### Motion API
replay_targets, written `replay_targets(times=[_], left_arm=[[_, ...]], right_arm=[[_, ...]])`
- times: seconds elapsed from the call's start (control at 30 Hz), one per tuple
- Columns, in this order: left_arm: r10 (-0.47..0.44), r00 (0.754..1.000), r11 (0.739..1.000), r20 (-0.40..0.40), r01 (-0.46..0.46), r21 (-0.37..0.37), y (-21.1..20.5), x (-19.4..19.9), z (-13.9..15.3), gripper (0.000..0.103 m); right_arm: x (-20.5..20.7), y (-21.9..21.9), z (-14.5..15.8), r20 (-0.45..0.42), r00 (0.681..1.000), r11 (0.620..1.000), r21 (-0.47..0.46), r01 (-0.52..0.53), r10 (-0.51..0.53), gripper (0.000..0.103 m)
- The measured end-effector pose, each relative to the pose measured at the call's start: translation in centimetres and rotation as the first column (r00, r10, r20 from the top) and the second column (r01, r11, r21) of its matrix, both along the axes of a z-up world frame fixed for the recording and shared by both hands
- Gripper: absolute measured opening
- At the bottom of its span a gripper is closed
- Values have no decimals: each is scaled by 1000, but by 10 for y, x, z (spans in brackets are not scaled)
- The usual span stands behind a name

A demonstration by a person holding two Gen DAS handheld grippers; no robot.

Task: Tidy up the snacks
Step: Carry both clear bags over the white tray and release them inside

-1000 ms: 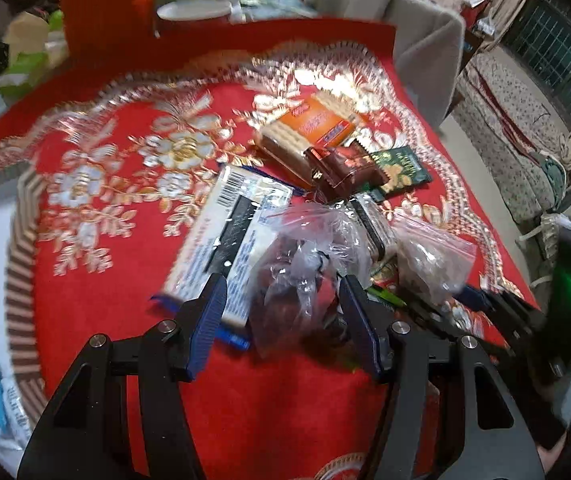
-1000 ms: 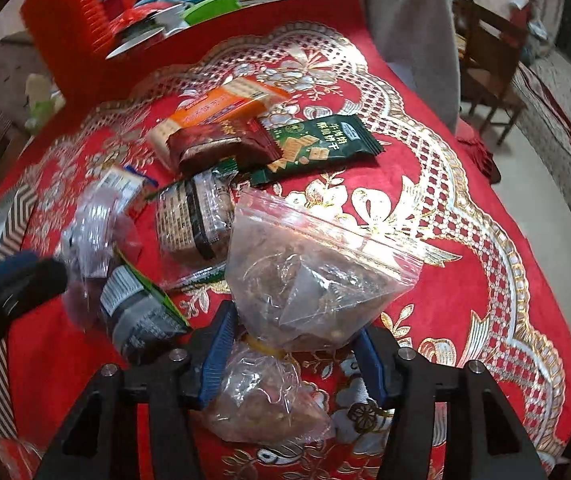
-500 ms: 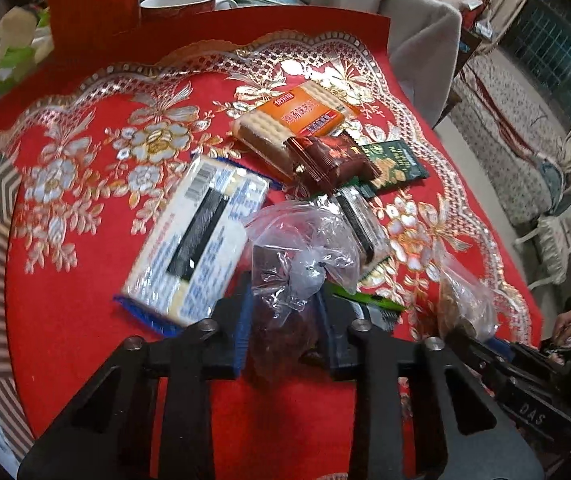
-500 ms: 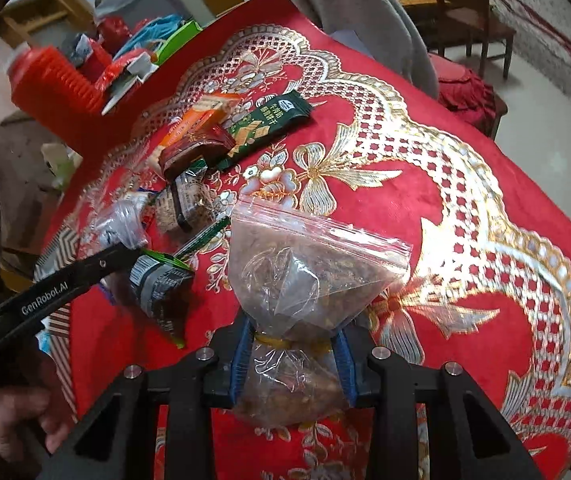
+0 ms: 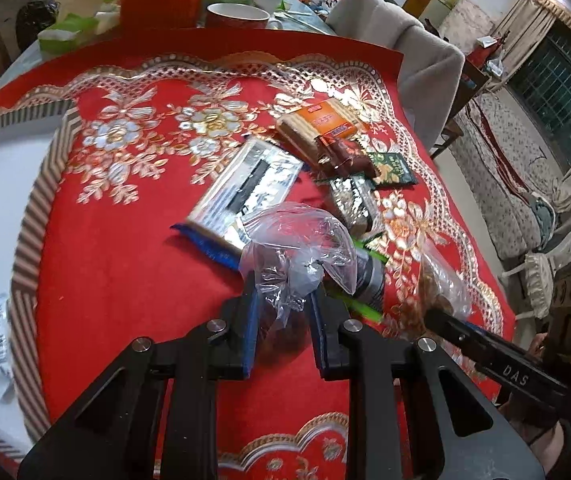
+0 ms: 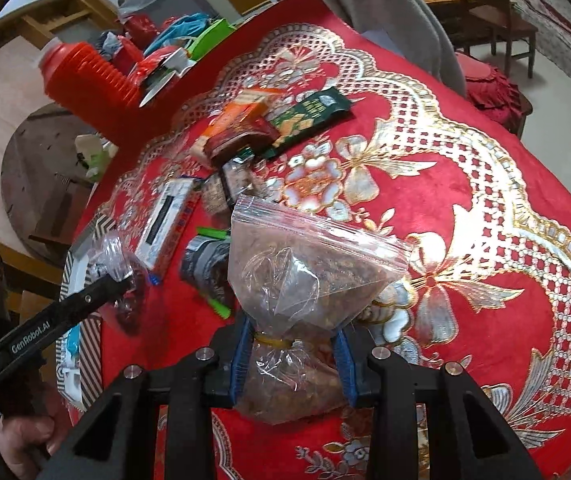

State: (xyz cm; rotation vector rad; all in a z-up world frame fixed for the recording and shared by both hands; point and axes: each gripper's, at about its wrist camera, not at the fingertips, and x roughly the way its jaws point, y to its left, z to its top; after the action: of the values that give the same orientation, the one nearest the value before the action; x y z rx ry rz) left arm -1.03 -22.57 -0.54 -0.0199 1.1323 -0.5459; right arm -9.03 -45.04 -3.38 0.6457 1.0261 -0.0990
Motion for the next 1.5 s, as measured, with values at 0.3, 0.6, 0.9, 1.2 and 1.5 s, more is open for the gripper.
replay_targets(times=[0.3,0.6,0.9,1.2,1.5], left_arm=[[-12,999,1000,38,12,15,27,-4,14,21],[5,999,1000,55,-4,-18,71,6,25,21],[17,998,998,63,-13,-54,118,21,31,21],[59,997,996,45,-56,-65,173,38,24,21],[135,990,989,39,-132,-68,232,58,18,21]], right_arm=[[5,33,21,26,1000,1000,-29,-9,10,36],[14,81,36,30,999,997,-72,-34,37,35],[30,133,46,32,998,993,-106,-58,61,36],[56,193,47,29,992,985,-128,-115,119,36],[95,254,50,37,976,968,-145,-207,214,36]])
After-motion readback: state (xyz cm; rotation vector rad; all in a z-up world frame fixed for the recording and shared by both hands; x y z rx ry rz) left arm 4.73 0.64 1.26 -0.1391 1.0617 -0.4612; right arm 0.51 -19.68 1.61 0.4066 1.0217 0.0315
